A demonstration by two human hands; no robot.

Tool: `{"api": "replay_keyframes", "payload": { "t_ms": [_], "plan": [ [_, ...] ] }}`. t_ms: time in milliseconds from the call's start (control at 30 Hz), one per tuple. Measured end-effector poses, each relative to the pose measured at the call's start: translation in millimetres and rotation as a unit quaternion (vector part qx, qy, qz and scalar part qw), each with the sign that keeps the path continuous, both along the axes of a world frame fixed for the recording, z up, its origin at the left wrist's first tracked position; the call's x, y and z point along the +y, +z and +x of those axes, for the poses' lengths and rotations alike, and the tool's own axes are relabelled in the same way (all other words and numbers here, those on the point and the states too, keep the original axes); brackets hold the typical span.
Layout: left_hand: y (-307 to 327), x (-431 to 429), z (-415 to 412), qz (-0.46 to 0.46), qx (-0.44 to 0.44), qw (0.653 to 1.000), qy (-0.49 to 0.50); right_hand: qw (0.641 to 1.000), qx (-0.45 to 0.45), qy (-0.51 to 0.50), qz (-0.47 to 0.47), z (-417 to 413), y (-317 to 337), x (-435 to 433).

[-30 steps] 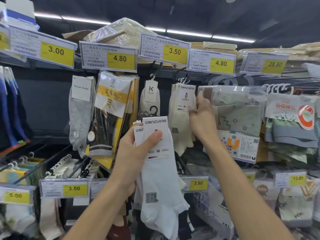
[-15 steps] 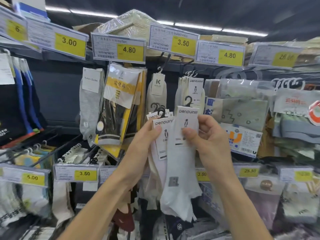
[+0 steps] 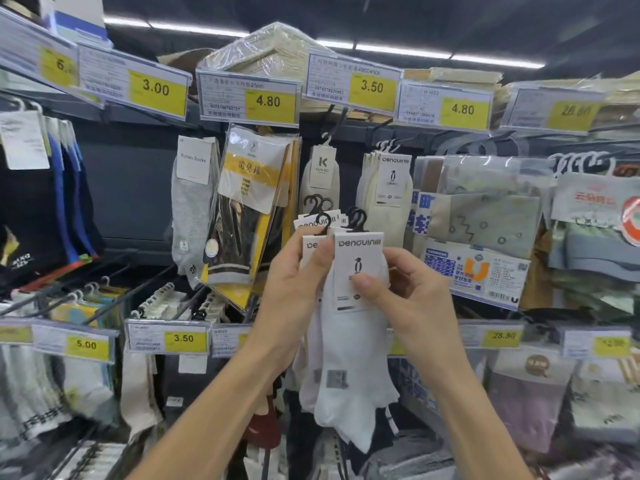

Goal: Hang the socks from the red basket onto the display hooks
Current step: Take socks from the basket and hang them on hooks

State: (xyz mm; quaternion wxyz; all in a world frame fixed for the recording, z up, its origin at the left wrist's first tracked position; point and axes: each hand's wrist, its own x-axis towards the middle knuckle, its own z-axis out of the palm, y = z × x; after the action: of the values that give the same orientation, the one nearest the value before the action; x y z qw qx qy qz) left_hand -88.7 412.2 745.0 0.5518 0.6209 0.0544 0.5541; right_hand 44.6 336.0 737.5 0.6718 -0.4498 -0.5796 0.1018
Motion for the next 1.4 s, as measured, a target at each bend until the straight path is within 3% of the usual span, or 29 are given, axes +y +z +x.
{"api": "replay_keyframes", "payload": {
  "t_ms": [133, 267, 367, 567, 867, 1067, 1233, 1300, 1400],
  "plan": [
    [-1.3, -1.0, -1.1, 0.027, 0.006, 0.999, 0.022, 1.000, -0.005, 0.019, -0.004, -3.1, -1.2, 1.0],
    [-0.1, 2.3, -6.3, 0.020, -0.003, 0.999, 0.044, 0.991, 0.121, 0.062, 0.018, 2.0, 1.8, 3.6],
    [-0.5, 6.3, -12.0, -0.002, -0.006, 0.998, 0.062, 0.984, 0.170, -0.011, 0.054, 21.7, 15.7, 12.5],
    [0.7, 4.4, -12.8, -0.016, 0.002, 0.998, 0.055, 0.984, 0.114, -0.126, 0.057, 64.5, 59.4, 57.9],
    [-3.8, 0.7, -9.3, -0.019, 0.025, 0.998, 0.048, 0.982, 0.021, -0.185, 0.024, 95.6, 77.5, 105.6],
    [-7.0, 4.1, -6.6, -0.017, 0.036, 0.998, 0.048, 0.972, -0.068, -0.219, -0.059, 111.9, 83.4, 121.3],
    [-7.2, 3.9, -3.6, -0.013, 0.032, 0.998, 0.046, 0.965, -0.091, -0.227, -0.090, 101.8, 84.4, 105.7],
    [-7.7, 4.5, -3.9, -0.013, 0.026, 0.999, 0.045, 0.944, -0.132, -0.286, -0.100, 90.2, 76.5, 87.1],
    [-9.3, 6.9, -6.1, -0.011, 0.016, 0.999, 0.039, 0.944, -0.151, -0.292, -0.035, 59.0, 45.7, 45.1]
  ]
}}
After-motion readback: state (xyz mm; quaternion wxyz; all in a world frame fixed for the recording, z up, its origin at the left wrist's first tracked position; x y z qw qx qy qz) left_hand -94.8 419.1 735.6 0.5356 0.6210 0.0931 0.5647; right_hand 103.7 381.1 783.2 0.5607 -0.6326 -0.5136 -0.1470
